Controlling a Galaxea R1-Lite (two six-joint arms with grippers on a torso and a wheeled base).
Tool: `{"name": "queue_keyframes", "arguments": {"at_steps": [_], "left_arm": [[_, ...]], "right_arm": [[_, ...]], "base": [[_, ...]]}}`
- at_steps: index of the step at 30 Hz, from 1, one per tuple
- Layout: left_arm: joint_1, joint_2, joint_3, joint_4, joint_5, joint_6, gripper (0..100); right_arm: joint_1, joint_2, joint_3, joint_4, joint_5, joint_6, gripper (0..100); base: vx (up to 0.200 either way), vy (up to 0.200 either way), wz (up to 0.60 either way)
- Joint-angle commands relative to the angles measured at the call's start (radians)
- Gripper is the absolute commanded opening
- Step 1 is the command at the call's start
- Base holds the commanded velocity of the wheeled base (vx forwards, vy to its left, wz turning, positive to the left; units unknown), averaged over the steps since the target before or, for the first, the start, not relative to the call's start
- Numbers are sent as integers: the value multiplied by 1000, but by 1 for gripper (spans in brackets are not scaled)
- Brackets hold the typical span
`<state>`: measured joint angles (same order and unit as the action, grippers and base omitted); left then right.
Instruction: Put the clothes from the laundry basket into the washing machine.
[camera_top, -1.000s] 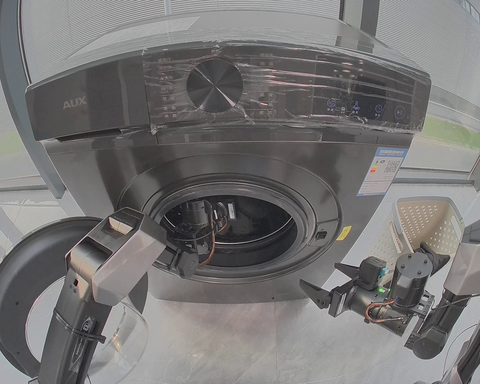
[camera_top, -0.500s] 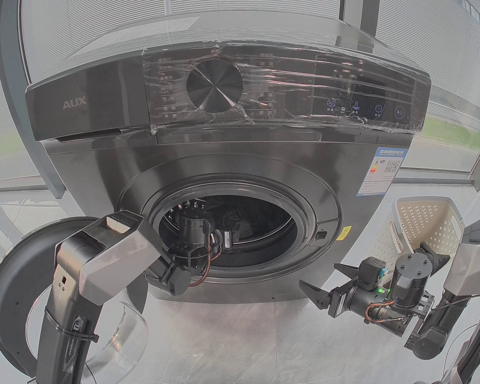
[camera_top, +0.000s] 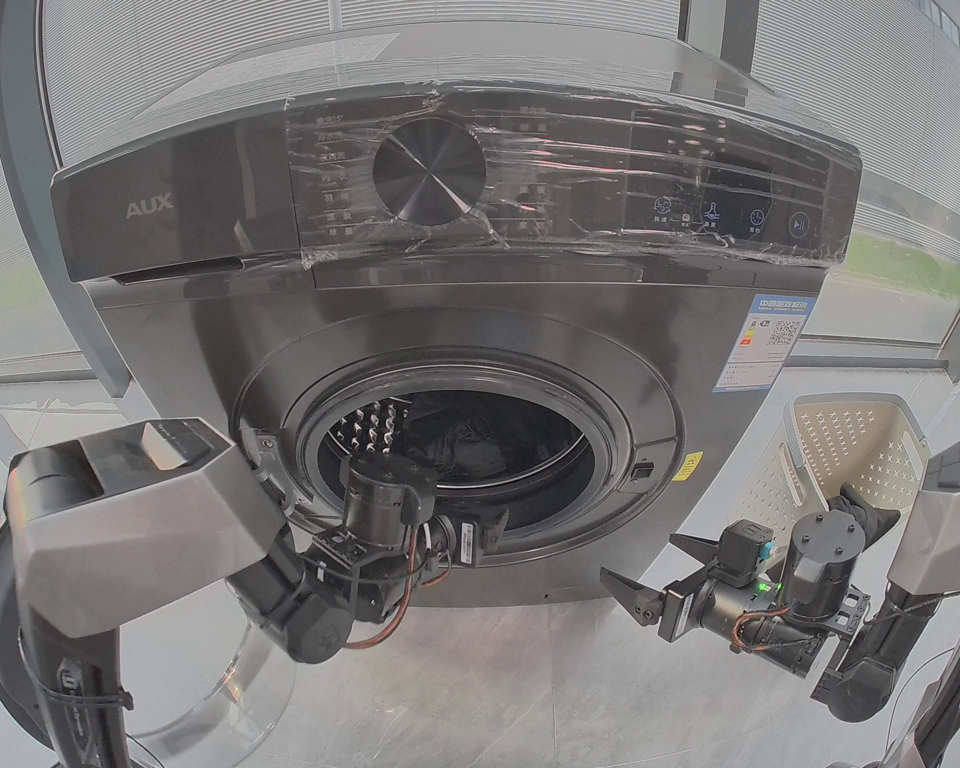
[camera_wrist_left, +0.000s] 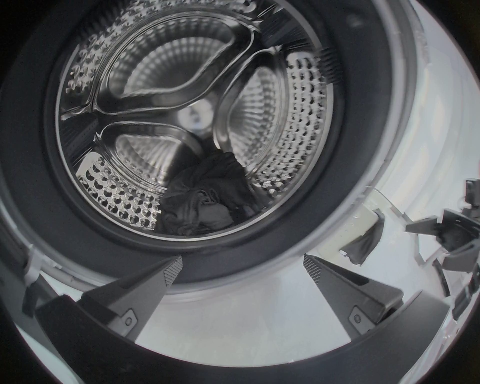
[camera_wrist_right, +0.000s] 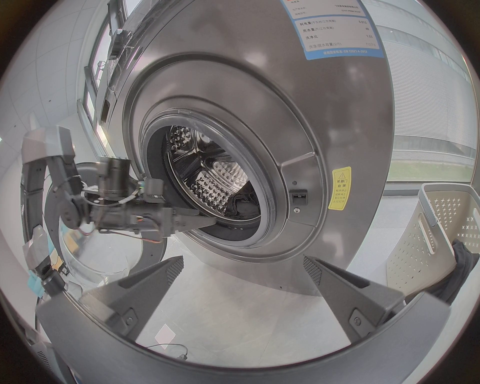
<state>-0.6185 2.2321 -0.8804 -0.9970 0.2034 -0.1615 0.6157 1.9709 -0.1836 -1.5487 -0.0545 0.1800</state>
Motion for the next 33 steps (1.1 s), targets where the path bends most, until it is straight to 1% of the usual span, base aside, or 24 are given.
{"name": "queue_keyframes", "arguments": {"at_steps": [1, 4, 5, 7, 10, 11, 12, 13, 17, 19, 21, 24, 26, 27, 30, 33], "left_arm": [[-121, -227, 219, -68, -1, -43, 100], [-139, -278, 284, -114, 1, -44, 100], [-150, -318, 331, -143, 1, -49, 100], [-159, -371, 383, -161, 1, -61, 100], [-162, -462, 459, -166, 1, -93, 100], [-162, -465, 463, -166, 1, -96, 100], [-159, -517, 512, -172, 14, -112, 100], [-152, -540, 534, -175, 16, -112, 100], [-127, -628, 632, -215, 40, -112, 100], [-118, -658, 679, -239, 54, -112, 100], [-116, -700, 729, -269, 53, -115, 100], [-112, -747, 770, -293, 51, -112, 100], [-99, -761, 779, -295, 53, -110, 100], [-81, -770, 791, -296, 54, -105, 100], [-47, -773, 814, -296, 54, -102, 100], [-27, -769, 844, -298, 54, -105, 100]], "right_arm": [[13, -1, 23, -1, -1, 1, 100], [13, -6, 30, 1, -7, 1, 100], [12, -21, 38, 1, -8, -1, 100], [12, -38, 47, 1, -10, -1, 100], [7, -79, 56, 1, -13, -2, 100], [7, -81, 58, 1, -13, -2, 100], [1, -110, 64, 1, -16, -2, 100], [-1, -124, 73, 1, -19, -2, 100], [4, -185, 118, 4, -62, 4, 100], [12, -227, 156, 7, -68, 4, 100], [-2, -254, 184, 10, -70, 4, 100], [-42, -271, 184, 2, -74, 3, 100], [-67, -291, 184, 6, -76, -4, 100], [-77, -308, 184, 12, -77, -4, 100], [-79, -317, 184, 15, -85, 4, 100], [-79, -317, 184, 15, -107, 10, 100]], "base": [[0, 0, 0], [0, 0, 0], [0, 0, 0], [0, 0, 0], [0, 0, 0], [0, 0, 0], [0, 0, 0], [0, 0, 0], [0, 0, 0], [0, 0, 0], [0, 0, 0], [0, 0, 0], [0, 0, 0], [0, 0, 0], [0, 0, 0], [0, 0, 0]]}}
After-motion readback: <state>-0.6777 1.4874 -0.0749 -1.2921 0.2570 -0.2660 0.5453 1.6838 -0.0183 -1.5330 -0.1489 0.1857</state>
